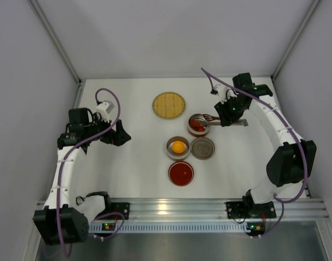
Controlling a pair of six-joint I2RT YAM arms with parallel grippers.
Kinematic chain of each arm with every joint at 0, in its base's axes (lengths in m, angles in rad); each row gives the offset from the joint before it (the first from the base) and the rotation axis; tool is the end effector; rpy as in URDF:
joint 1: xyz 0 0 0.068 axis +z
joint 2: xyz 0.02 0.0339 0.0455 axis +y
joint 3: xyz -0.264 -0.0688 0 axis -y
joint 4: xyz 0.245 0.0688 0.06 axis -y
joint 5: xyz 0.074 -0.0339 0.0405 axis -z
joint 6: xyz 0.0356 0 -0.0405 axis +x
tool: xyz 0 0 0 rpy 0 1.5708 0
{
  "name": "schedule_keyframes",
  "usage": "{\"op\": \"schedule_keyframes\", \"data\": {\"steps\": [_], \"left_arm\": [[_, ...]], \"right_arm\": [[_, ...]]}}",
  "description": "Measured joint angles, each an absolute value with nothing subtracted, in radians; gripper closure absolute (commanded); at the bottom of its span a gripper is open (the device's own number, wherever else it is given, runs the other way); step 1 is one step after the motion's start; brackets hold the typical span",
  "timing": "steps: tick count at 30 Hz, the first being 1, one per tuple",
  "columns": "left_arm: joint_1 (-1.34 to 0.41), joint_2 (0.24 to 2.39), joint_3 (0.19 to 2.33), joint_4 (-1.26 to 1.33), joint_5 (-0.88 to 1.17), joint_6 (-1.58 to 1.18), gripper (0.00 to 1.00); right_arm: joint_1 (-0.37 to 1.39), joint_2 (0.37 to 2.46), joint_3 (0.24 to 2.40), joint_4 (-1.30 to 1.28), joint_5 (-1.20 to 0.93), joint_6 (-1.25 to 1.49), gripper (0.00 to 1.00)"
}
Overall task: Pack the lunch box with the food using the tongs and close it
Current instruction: Place the fake food in the packing box.
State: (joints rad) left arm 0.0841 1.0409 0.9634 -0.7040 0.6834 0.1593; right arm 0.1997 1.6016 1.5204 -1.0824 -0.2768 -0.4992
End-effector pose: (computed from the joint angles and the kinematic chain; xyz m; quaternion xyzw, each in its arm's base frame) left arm 0.2088 -0.0050 0.3106 0.1614 0.8643 -0.2631 0.3971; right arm 0.3118 0.0730 0.3179 -0.3583 0.9018 0.1037 0.2182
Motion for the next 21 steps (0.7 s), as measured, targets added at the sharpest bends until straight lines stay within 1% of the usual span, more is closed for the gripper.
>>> {"op": "schedule_keyframes", "data": {"steps": [21], "left_arm": [[0.084,1.057,0.963,-0.703,0.684,0.159,0.02]], "right_arm": [[0.2,1.638,1.572,-1.002,-0.222,-0.494,0.61]]}}
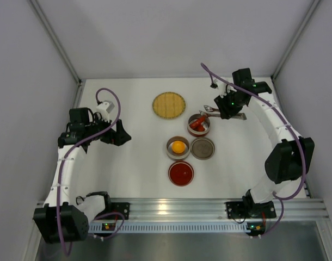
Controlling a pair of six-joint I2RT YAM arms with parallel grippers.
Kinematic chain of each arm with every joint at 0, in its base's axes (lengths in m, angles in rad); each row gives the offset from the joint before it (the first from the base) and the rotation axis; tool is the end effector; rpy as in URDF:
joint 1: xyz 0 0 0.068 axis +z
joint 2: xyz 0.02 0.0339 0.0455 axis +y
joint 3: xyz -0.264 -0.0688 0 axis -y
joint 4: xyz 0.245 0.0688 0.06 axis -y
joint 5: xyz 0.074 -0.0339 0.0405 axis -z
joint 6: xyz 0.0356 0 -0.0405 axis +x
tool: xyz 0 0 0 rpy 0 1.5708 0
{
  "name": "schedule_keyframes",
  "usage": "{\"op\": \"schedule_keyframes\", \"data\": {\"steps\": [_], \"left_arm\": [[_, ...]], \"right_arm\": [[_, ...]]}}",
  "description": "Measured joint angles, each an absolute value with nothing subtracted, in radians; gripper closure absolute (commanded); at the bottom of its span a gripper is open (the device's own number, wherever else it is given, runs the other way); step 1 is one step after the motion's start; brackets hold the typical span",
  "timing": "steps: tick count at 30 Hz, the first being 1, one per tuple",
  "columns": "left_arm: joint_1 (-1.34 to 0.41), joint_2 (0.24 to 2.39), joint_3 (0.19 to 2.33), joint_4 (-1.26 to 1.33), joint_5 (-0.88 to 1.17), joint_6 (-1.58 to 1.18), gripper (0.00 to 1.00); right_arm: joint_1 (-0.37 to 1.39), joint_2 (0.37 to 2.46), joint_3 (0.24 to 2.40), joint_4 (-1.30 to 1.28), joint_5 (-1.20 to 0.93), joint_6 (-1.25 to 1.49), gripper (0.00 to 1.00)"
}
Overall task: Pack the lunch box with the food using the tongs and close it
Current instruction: Place the fake food in the packing box, then place the clamp at the center of the board.
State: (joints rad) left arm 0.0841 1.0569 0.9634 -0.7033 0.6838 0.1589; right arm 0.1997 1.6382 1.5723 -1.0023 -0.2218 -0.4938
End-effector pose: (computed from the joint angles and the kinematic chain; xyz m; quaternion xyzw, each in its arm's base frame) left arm 0.2119 -0.0047 0.3076 0.1591 0.8671 -0.2651 0.3906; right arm 0.3303 0.0748 0.3254 -0.3530 0.8960 0.0698 0.2602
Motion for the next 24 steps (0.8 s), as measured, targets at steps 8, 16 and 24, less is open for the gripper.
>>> {"op": "schedule_keyframes", "data": {"steps": [8,16,24], "left_arm": [[0.084,1.057,0.963,-0.703,0.685,0.157,0.02],[0.084,1.056,0.967,-0.704,0.691,0.15,0.01],[0.084,1.047,0.976,-0.704,0.691,0.149,0.02]], "right_arm": [[0.2,1.639,1.6,-0.999,-0.234,-0.48,0.62],[0.133,1.581,1.655,-0.988,-0.324,-0.383,0.64],[-0.13,1.484,1.572,-0.836,-0.338,-0.268,0.65]]}}
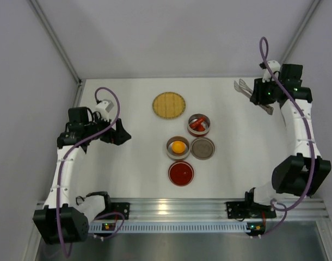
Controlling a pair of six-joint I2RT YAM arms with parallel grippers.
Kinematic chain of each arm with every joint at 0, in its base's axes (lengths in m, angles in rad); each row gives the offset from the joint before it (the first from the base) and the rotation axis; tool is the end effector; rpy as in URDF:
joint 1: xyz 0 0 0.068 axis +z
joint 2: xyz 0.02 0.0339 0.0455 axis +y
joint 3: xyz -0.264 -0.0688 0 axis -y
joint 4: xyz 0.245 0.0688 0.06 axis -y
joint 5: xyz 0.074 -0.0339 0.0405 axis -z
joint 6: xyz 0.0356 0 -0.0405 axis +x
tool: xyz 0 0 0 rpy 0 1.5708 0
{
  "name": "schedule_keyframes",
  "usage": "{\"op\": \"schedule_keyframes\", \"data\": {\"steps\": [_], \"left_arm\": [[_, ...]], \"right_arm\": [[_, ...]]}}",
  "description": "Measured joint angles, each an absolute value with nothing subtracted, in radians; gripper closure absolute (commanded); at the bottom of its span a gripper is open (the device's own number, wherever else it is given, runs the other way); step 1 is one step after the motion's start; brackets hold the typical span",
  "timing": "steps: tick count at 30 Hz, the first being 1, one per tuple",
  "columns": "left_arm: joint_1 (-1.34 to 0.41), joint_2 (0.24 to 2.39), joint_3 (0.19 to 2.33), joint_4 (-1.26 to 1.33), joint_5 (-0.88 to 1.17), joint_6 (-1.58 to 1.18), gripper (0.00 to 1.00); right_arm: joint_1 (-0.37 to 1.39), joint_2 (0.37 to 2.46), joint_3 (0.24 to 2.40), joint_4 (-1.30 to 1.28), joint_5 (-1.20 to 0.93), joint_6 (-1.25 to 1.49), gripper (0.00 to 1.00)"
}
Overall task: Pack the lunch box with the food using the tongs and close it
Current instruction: Place the clamp at the center of the board.
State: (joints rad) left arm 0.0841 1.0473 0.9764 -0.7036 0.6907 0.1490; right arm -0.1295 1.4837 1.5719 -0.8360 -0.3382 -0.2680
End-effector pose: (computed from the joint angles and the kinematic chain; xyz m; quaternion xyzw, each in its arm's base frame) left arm 0.2103 -0.0050 0.3137 0.1593 0.8626 -0.2675 0.3986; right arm 0.3136 -0.0289 0.3847 -0.1297 0.8966 0.0734 0.4170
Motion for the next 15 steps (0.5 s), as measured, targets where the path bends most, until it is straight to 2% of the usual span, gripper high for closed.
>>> {"op": "schedule_keyframes", "data": {"steps": [6,15], "left_arm": [[0.084,1.066,0.976,-0.699,0.691,0.133,0.02],[0.084,1.131,0.976,-0.68,0.691,0.128,0.02]], "right_arm": [[-0.218,1.572,1.463,-0.708,-0.327,-0.19,0.66],[-0.123,1.824,1.446,-0.519,-0.317,-0.075,0.67]]}}
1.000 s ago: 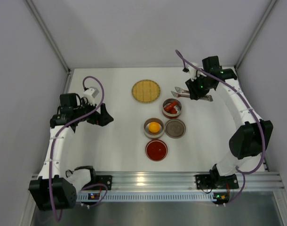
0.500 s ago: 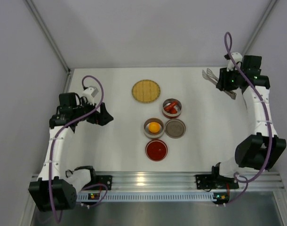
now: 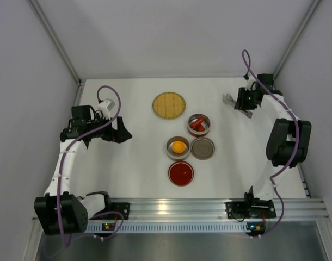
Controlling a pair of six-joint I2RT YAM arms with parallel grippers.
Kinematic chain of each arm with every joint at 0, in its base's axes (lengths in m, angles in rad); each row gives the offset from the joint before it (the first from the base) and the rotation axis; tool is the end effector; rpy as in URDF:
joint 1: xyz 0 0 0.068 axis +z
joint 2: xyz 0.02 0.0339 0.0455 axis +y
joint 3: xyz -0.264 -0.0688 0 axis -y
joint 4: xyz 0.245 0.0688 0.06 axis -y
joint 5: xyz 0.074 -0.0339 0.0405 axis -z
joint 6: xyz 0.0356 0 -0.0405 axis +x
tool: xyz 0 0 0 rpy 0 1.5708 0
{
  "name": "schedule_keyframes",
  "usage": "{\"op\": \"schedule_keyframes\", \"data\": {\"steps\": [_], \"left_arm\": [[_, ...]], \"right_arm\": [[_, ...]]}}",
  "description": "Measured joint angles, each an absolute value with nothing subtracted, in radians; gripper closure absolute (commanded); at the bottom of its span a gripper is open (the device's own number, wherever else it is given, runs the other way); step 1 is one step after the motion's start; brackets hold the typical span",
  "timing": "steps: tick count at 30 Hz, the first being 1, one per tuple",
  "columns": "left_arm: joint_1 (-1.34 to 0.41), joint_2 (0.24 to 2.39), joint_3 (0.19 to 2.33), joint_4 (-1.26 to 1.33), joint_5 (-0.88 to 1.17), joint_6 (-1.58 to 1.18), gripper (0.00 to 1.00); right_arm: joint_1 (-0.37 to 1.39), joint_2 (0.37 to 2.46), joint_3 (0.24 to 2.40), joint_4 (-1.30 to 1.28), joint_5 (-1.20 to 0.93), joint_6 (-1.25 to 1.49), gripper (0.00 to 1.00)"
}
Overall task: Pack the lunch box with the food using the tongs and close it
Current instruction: Place the clamp at the center of the board.
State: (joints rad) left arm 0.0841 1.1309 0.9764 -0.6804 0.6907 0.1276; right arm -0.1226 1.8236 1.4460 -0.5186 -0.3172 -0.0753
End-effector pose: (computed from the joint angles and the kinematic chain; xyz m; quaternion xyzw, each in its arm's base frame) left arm 0.2281 -0.0035 0.2988 0.1408 0.8751 -0.2783 0.3699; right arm 0.4016 -0.0383 0.2503 -0.0302 0.9328 0.1160 0.3399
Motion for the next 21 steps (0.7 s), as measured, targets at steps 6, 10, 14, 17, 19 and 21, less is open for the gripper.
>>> {"op": "schedule_keyframes", "data": {"steps": [6,10,14,17,19,21], "left_arm": [[0.084,1.14,0.977,-0.681,0.686,0.129,0.02],[0.084,1.146,0.977,-0.681,0.682,0.133,0.02],[0.084,1.165,0.977,-0.681,0.683,0.134,0.02],[0.084,1.178,0.977,-0.681,0.683,0.138,0.02],[0.084,1.182,0.977,-0.681,0.683,0.141,0.02],[0.084,1.183,0.979,-0.682,0.683,0.146,0.02]], "right_arm": [[-0.004,1.984,1.5,-0.484,-0.262,-0.058,0.67],[0.04,2.041,1.53,-0.487,-0.229,-0.056,0.65],[0.054,2.066,1.548,-0.499,-0.204,-0.06,0.55],[0.056,2.074,1.554,-0.514,-0.187,-0.068,0.42],[0.056,2.074,1.56,-0.53,-0.184,-0.076,0.32],[0.056,2.075,1.574,-0.546,-0.184,-0.082,0.25]]}}
